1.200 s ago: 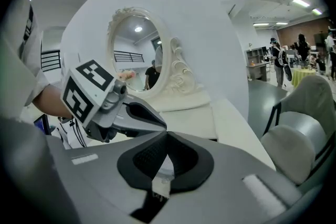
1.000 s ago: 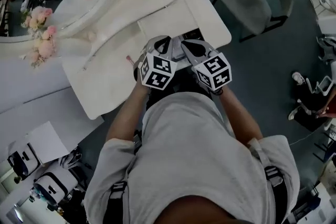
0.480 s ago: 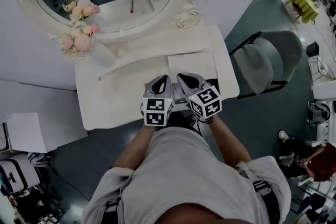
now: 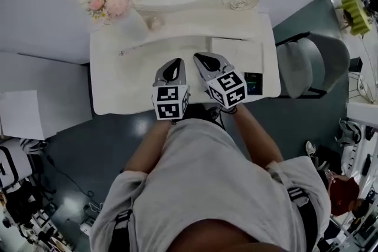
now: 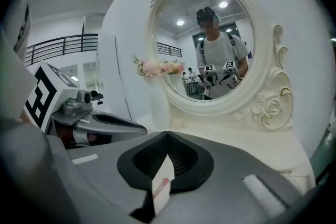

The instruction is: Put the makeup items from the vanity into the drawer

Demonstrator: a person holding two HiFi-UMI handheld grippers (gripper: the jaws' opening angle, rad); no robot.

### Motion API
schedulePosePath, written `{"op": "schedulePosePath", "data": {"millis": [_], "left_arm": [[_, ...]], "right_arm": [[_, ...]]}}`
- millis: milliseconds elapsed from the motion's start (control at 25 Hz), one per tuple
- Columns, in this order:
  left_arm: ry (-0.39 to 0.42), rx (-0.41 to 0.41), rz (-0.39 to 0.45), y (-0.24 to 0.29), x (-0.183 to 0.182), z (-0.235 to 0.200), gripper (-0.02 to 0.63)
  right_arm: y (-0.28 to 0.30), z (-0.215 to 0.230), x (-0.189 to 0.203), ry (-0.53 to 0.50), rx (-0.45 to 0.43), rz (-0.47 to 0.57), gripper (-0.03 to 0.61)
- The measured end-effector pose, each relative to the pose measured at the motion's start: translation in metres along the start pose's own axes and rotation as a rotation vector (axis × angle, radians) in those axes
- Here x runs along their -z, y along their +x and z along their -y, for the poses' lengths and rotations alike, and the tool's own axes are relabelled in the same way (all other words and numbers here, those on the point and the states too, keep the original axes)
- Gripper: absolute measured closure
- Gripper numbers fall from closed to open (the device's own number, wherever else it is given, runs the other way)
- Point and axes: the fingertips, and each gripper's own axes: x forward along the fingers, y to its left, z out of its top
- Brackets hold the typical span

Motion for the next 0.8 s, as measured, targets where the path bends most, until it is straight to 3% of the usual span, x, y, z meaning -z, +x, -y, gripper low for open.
{"op": "schedulePosePath", "data": {"millis": [280, 800], "left_arm": [[-0.041, -0.031, -0.006, -0.004, 0.002, -0.055, 0.611], [-0.017, -0.015, -0.026, 0.016, -0.008, -0.124, 0.611]], "right_arm": [[0.050, -0.020, -0.018, -0.022, -0.017, -0.010, 0.578], [0.129, -0.020, -0.034, 0.012, 0.017, -0.026, 0.578]]}}
